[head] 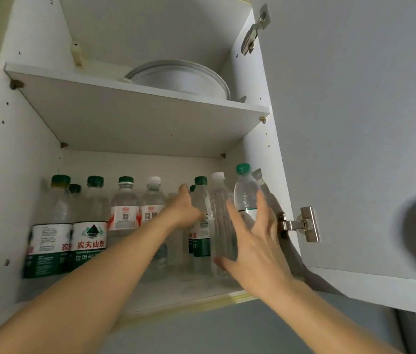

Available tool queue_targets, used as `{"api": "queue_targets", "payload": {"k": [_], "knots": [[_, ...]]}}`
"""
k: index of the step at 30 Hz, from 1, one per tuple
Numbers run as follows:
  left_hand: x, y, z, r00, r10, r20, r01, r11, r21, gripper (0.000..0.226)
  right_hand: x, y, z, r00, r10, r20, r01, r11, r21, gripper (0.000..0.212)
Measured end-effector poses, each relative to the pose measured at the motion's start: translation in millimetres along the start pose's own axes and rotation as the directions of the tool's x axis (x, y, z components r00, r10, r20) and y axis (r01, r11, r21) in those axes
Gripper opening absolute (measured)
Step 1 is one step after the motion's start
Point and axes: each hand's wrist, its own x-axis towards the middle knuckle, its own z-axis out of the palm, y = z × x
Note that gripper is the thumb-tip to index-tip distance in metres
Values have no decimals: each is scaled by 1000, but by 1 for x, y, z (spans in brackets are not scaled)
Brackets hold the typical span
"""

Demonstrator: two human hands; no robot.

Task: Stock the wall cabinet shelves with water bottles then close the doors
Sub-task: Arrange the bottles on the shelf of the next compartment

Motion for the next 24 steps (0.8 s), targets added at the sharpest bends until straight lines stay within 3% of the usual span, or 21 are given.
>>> {"api": "queue_targets", "payload": {"k": [4, 6, 9, 15, 19, 24], "knots": [[10, -8, 0, 983, -67, 171, 113, 955, -276, 85, 0, 7, 10, 1000, -8, -29, 8, 1000, 23, 110], [8, -11, 1, 965, -36, 259, 122, 938, -325, 76, 0, 9, 13, 999, -22, -33, 22, 1000, 4, 109], [5, -13, -3, 963, -38, 266, 133, 928, -348, 69, 1, 11, 14, 999, -36, -28, 36, 999, -19, 108], [-5, -13, -20, 970, -54, 235, 121, 952, -281, 54, 5, 8, 16, 1000, -13, 0, 13, 1000, -14, 108], [-15, -9, -26, 980, -67, 188, 110, 967, -229, 61, 5, 5, 15, 999, 40, -37, -38, 999, 36, 118], [-24, 1, -20, 1000, -13, -3, 13, 997, 72, 88, -1, 5, 11, 986, 86, -146, -75, 994, 80, 111]]}}
